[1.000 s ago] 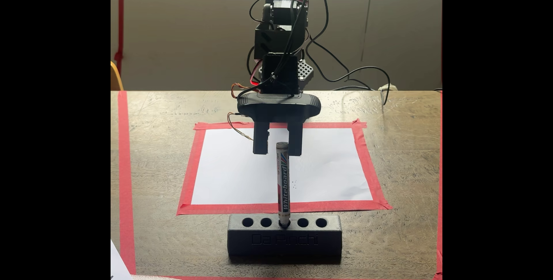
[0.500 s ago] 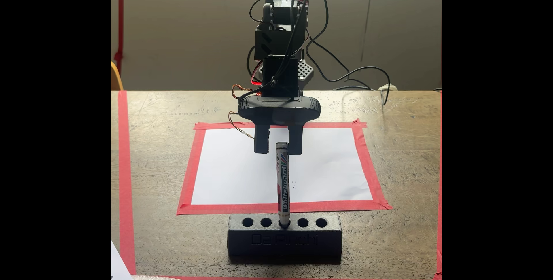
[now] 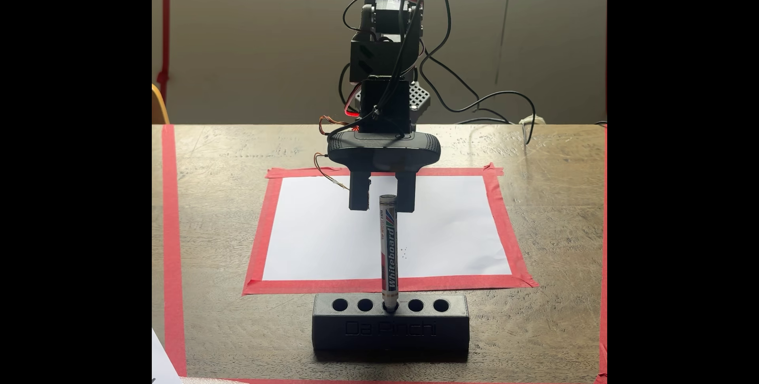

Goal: Pick up a pen

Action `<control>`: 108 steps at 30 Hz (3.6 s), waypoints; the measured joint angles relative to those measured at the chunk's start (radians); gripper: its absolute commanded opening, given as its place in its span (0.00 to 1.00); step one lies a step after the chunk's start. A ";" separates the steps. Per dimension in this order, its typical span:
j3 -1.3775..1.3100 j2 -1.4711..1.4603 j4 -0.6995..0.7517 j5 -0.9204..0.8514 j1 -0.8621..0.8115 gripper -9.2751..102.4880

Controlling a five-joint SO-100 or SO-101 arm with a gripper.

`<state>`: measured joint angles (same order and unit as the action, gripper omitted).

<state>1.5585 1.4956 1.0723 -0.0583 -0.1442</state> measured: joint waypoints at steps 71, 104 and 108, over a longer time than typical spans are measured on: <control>-0.084 -0.063 0.054 -0.021 0.000 0.99; -0.084 -0.063 0.058 -0.021 0.009 0.46; -0.084 -0.063 0.058 -0.021 0.037 0.37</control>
<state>1.4742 1.4327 1.1305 -0.0798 -0.1074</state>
